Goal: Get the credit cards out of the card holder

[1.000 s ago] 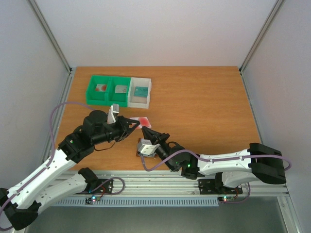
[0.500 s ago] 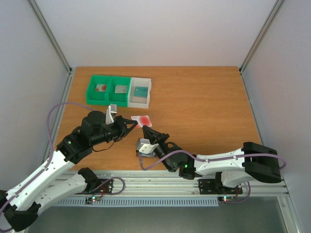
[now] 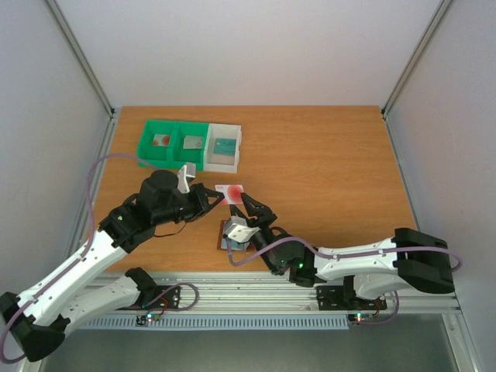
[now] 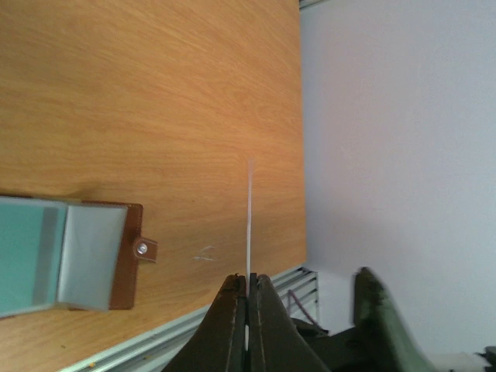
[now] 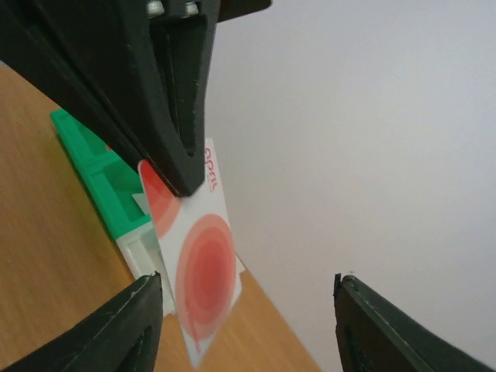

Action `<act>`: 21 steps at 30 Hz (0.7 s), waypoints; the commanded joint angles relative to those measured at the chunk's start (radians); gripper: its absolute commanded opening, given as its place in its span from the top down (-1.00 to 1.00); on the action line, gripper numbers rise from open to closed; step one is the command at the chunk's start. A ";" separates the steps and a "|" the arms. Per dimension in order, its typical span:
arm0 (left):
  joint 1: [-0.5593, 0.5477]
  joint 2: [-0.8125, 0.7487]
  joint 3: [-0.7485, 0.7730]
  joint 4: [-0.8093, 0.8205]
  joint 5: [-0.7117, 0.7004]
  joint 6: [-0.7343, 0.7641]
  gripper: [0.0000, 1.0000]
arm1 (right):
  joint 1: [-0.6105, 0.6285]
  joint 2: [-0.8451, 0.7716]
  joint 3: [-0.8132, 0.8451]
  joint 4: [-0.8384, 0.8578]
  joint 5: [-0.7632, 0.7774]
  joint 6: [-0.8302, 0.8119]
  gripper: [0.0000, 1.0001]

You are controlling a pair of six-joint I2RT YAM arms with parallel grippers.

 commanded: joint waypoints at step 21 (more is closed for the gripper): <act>0.339 0.124 0.164 -0.093 0.534 0.565 0.99 | -0.428 -0.269 0.557 -1.455 -0.861 1.331 -0.23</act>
